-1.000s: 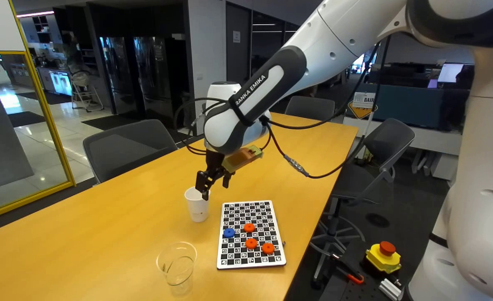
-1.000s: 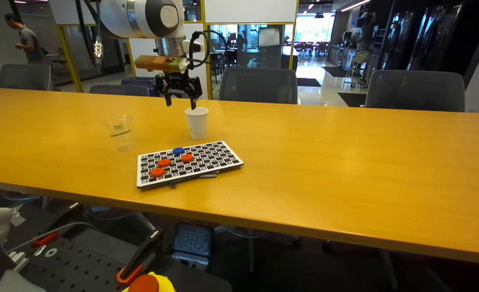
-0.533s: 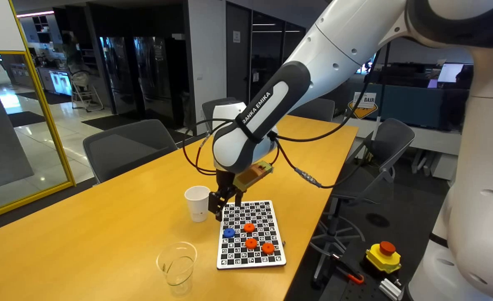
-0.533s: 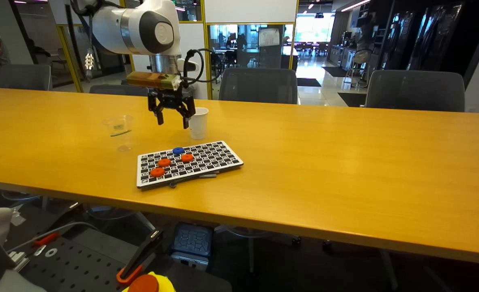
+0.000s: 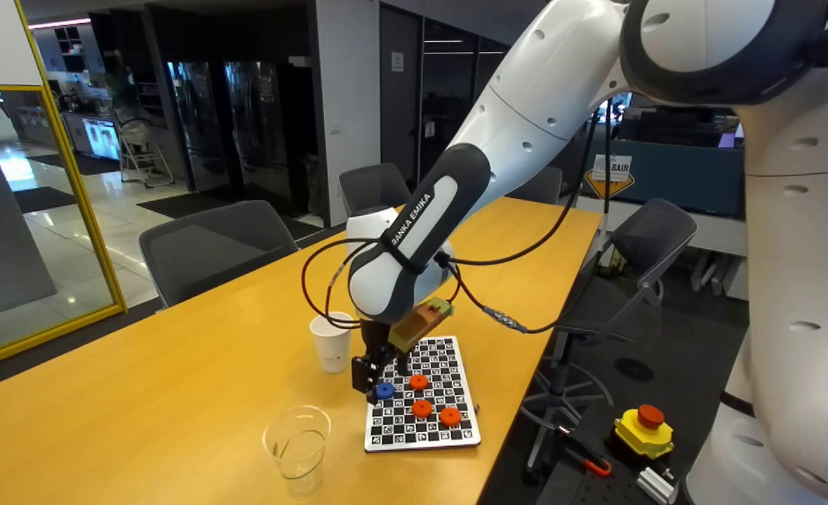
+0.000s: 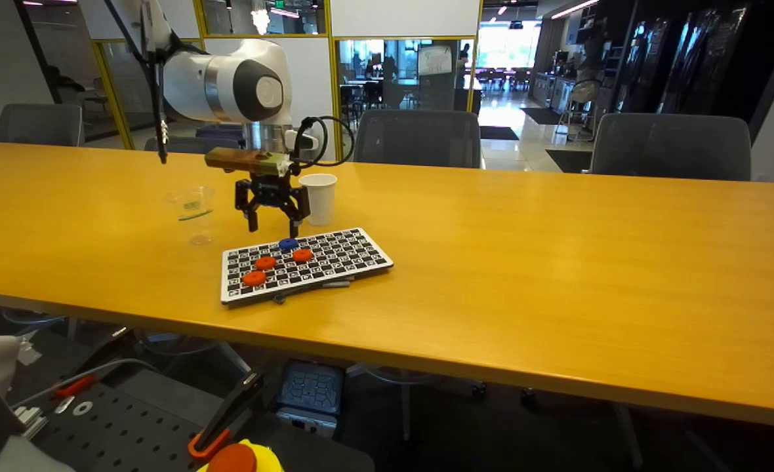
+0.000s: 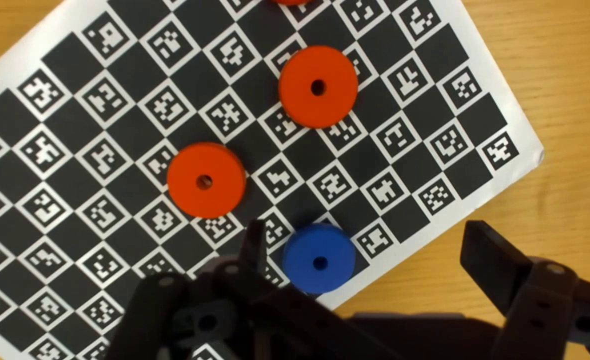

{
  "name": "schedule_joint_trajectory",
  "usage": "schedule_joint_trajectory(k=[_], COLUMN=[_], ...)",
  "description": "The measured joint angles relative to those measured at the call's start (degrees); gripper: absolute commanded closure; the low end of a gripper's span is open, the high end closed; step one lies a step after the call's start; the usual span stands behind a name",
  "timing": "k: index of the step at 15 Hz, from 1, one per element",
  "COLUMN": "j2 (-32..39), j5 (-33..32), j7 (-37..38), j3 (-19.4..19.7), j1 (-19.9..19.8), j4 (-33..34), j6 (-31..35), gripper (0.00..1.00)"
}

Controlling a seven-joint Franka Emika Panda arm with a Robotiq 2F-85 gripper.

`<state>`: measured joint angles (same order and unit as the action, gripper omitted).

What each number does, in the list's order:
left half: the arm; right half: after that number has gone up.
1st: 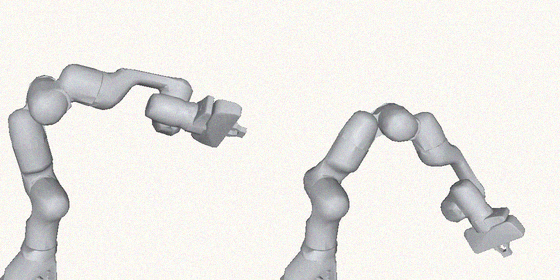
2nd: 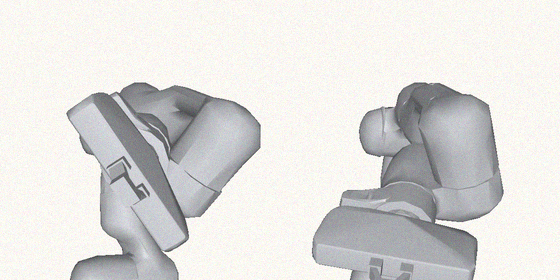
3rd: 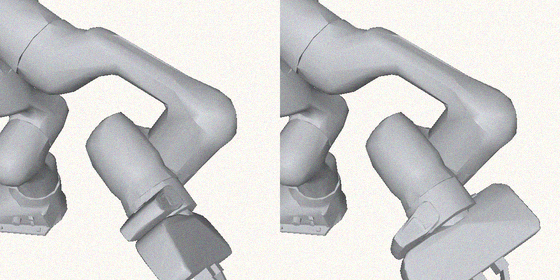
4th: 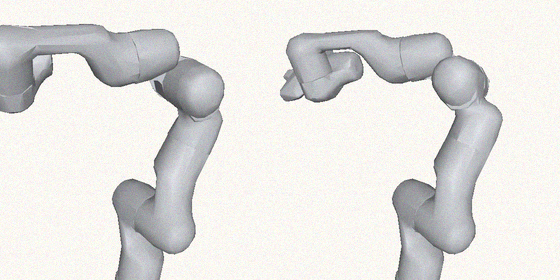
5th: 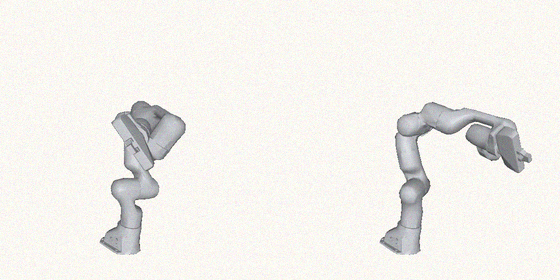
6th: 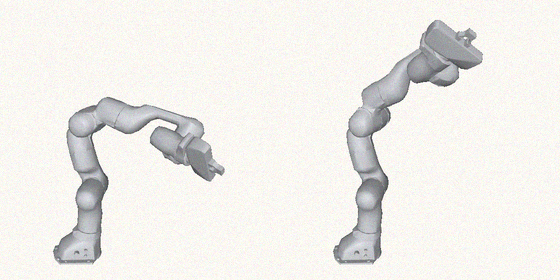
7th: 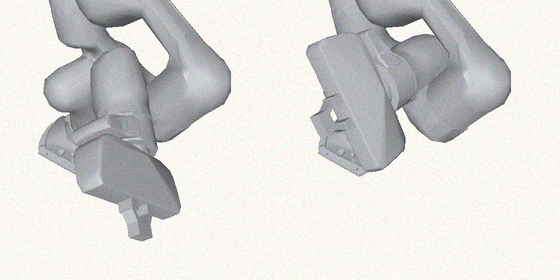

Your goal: Put the orange objects in the white cup and the other objects inside the transparent cup.

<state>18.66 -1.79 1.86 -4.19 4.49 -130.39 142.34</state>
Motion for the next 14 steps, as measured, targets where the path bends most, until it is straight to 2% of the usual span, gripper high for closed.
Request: schedule_joint_trajectory(k=[14], j2=[3.92], j5=[-4.16], j7=[7.19], j3=[3.66], j1=[2.64], j4=[2.43], j6=[4.16], gripper=[0.0])
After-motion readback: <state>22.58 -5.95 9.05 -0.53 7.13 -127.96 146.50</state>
